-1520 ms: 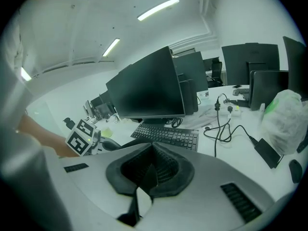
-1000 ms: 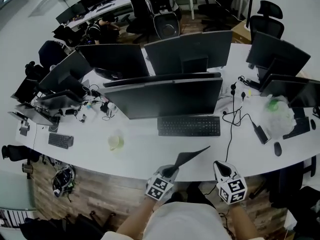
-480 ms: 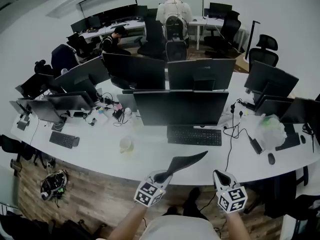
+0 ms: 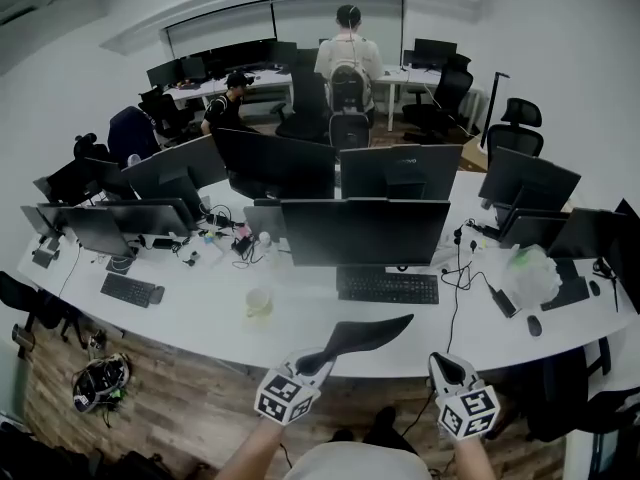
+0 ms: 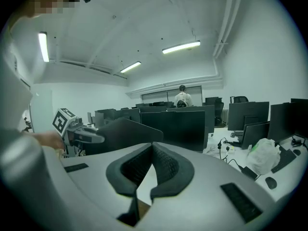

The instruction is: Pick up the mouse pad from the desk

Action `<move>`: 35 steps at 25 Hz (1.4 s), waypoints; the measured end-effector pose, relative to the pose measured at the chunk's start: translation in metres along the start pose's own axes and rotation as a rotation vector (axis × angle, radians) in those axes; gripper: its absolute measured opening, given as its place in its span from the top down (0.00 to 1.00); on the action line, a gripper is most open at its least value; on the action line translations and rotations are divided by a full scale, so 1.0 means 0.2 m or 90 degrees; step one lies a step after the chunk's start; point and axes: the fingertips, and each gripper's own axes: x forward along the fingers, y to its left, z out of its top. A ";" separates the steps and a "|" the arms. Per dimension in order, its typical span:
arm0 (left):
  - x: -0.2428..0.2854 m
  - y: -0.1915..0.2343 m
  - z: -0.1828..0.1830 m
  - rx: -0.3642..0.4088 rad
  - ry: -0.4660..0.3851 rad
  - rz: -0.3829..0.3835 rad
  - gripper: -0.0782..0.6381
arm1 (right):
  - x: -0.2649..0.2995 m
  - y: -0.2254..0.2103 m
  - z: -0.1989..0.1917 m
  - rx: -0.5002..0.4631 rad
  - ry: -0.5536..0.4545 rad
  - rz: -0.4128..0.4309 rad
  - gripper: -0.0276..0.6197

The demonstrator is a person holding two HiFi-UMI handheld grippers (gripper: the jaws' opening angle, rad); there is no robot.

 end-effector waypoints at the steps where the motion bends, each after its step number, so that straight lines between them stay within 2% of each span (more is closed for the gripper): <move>1: -0.01 -0.01 0.01 0.001 -0.005 0.000 0.83 | -0.01 0.00 0.01 -0.003 -0.004 -0.002 0.94; 8: -0.11 -0.06 0.10 -0.005 -0.044 0.014 0.83 | -0.08 0.00 0.05 -0.016 -0.033 0.019 0.94; 12: -0.14 -0.10 0.17 -0.010 -0.076 0.037 0.83 | -0.13 -0.05 0.09 -0.028 -0.046 0.034 0.94; 19: -0.17 -0.16 0.23 -0.027 -0.099 0.074 0.83 | -0.20 -0.14 0.15 -0.042 -0.067 0.054 0.94; 35: -0.14 -0.23 0.30 -0.039 -0.120 0.077 0.83 | -0.21 -0.22 0.18 -0.030 -0.094 0.074 0.94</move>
